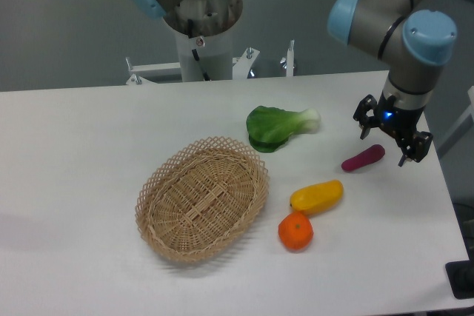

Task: Pick up the sweet potato from the table
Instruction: 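Move the open gripper over the purple sweet potato and lower it, then close the gripper around the purple sweet potato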

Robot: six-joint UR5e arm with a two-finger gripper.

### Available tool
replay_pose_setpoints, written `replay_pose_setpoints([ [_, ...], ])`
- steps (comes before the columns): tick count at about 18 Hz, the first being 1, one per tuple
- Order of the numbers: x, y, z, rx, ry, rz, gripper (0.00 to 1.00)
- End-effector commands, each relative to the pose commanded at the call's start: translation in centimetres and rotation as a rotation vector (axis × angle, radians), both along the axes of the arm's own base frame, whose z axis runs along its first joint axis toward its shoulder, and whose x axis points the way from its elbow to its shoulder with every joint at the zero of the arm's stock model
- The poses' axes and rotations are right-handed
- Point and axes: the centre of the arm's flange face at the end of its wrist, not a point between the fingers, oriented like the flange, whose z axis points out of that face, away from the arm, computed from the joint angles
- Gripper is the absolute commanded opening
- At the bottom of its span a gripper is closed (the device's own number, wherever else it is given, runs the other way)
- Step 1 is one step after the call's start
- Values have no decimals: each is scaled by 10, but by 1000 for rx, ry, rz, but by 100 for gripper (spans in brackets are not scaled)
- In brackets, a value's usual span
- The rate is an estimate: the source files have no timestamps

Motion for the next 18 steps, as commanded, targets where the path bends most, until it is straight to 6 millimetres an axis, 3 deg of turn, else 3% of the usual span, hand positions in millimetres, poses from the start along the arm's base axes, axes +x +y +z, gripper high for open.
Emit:
replay_pose_setpoints([
  [3,5,-1,-25,-21,-28,-33,100],
  [13,17,-7,-75,-33,-44,-60,100],
  [18,21,-8,-86,-23,-3,-93,100],
])
